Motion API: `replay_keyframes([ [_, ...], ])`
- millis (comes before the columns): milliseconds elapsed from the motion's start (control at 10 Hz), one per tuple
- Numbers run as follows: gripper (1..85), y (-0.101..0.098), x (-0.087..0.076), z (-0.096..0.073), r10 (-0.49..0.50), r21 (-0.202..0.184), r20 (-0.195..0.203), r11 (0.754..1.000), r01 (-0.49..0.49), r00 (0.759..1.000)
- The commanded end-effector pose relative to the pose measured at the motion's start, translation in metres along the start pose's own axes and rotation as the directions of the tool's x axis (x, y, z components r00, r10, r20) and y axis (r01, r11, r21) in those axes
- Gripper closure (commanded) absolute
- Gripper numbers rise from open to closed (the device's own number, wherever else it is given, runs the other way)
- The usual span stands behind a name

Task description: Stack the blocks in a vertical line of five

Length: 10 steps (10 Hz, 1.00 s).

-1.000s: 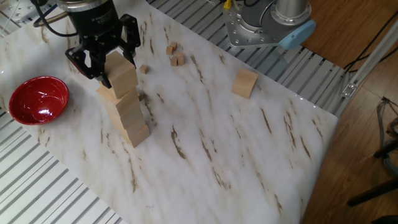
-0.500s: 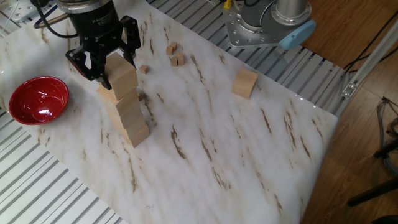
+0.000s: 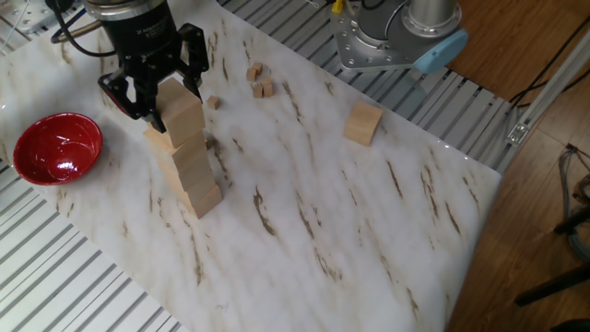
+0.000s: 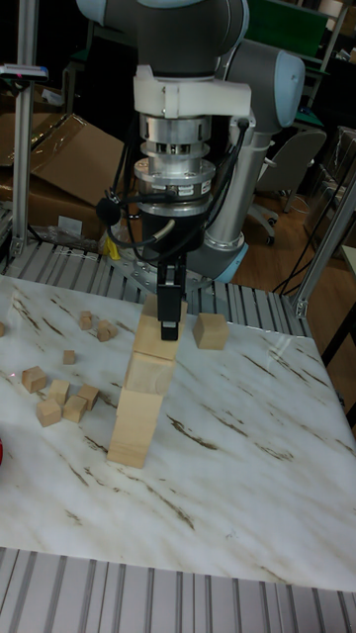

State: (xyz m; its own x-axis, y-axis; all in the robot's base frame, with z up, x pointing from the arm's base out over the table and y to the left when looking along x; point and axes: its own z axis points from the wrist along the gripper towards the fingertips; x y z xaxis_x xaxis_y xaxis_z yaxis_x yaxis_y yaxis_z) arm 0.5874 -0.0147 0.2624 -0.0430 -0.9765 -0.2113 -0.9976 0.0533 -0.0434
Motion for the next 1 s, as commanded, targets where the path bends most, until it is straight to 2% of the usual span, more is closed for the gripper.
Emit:
replay_keyframes([
  [0, 39.7, -0.0009, -0.0008, -0.0026, -0.001, 0.003, 0.007, 1.000, 0.001, 1.000],
  [200, 37.0, -0.0009, -0.0006, -0.0024, -0.014, 0.003, 0.005, 1.000, 0.014, 1.000],
  [300, 31.3, -0.0014, -0.0015, -0.0024, -0.022, 0.005, 0.008, 1.000, 0.022, 1.000],
  [500, 27.3, -0.0024, -0.0034, -0.0026, -0.028, 0.008, 0.015, 1.000, 0.028, 1.000],
  [900, 26.3, -0.0026, -0.0046, -0.0031, -0.029, 0.006, 0.018, 1.000, 0.029, 0.999],
])
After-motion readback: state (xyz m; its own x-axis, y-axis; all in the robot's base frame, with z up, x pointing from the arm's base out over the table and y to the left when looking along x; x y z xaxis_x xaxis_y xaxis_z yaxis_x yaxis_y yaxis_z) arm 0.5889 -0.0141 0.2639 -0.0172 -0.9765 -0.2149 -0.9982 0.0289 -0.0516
